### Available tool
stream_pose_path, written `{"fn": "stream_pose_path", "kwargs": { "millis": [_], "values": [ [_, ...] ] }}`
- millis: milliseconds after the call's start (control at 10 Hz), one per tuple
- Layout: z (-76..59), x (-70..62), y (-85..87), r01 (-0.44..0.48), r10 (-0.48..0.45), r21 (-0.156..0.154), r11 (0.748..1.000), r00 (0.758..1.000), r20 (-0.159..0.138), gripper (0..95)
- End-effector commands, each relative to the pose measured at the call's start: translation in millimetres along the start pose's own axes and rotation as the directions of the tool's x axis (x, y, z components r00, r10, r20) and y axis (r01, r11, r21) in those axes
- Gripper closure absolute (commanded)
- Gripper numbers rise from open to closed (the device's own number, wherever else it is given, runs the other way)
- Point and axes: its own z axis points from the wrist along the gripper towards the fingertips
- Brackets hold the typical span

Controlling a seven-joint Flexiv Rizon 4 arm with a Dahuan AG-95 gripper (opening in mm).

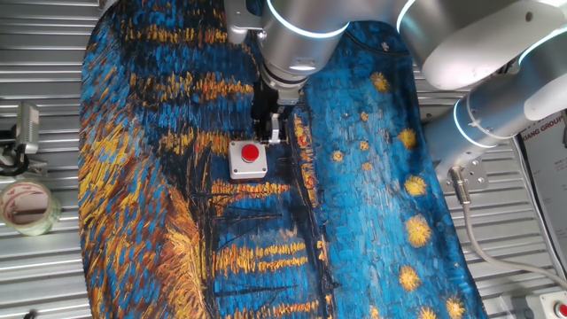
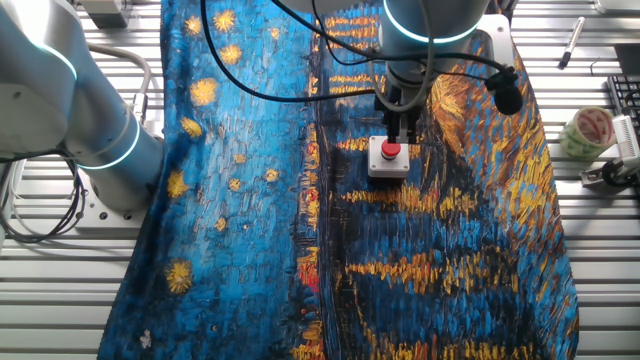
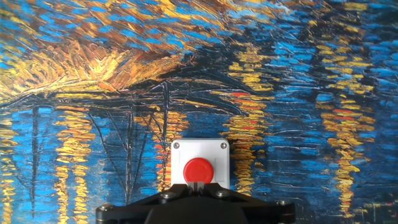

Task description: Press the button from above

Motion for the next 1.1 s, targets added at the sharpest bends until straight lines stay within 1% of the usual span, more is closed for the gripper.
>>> {"fn": "stream_pose_path", "kwargs": {
  "millis": [100, 1100],
  "values": [
    [-0.3, -0.3, -0.2, 0.001, -0.001, -0.001, 1.000, 1.000, -0.003, 95.0],
    [-0.3, -0.3, -0.2, -0.004, 0.004, -0.007, 1.000, 1.000, -0.003, 95.0]
  ]
}}
